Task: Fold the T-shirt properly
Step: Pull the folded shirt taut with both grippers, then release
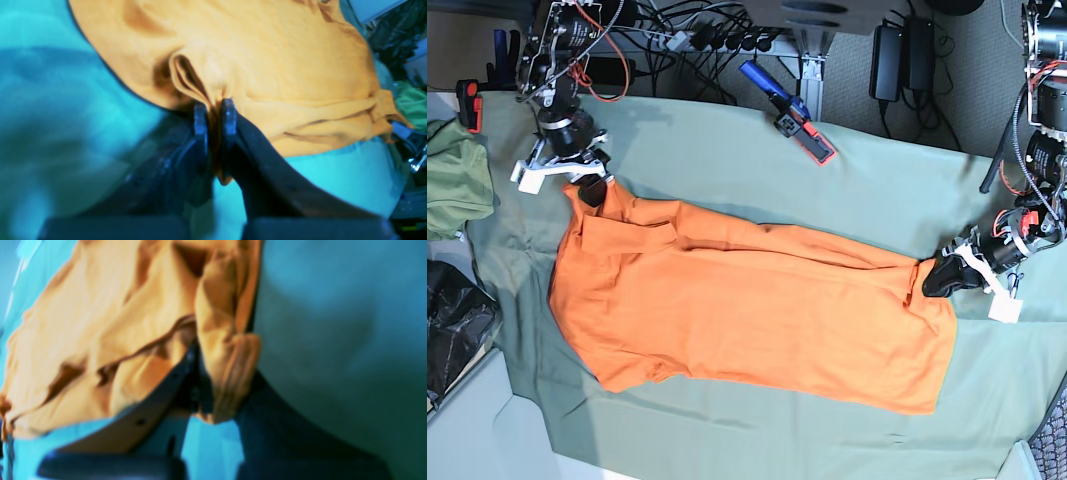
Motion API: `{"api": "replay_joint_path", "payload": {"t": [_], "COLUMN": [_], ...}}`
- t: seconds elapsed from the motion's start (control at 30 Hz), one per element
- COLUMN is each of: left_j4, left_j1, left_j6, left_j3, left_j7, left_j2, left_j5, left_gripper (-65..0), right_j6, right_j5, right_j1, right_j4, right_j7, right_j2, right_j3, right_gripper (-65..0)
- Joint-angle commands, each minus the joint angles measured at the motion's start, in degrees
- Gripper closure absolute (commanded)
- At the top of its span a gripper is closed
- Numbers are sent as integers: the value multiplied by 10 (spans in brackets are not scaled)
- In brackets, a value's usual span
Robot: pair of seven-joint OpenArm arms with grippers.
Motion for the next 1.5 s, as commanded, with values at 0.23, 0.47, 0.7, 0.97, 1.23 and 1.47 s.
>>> {"api": "replay_joint_path", "payload": {"t": [0.23,0.47,0.7,0.97,1.23,1.47], "left_j4": [116,198,204,236,271,272], "left_j1": [50,104,124,169,208,232], "left_j6": [-11,-11,-11,-11,-11,-11], "left_j3": [-3,-3,-23,-60,-64,-80], "left_j7": [4,15,19,46,49,53], "left_j2": [-41,-42,-43,-79,-99,-99], "left_j5": [-13,-17,-18,-64,-64,-73], "left_gripper": [0,0,0,0,0,0], "right_j6": [42,42,42,43,43,43], "right_j5": [9,9,26,42,51,50], "right_j1": [-83,-134,-158,-180,-211,-262], "right_j4": [115,146,149,151,162,204], "right_j7": [-7,-7,-11,-20,-26,-31], "right_j2": [32,45,61,95,110,110], "right_j3": [2,18,47,51,52,65], "right_gripper": [0,0,0,0,0,0]}}
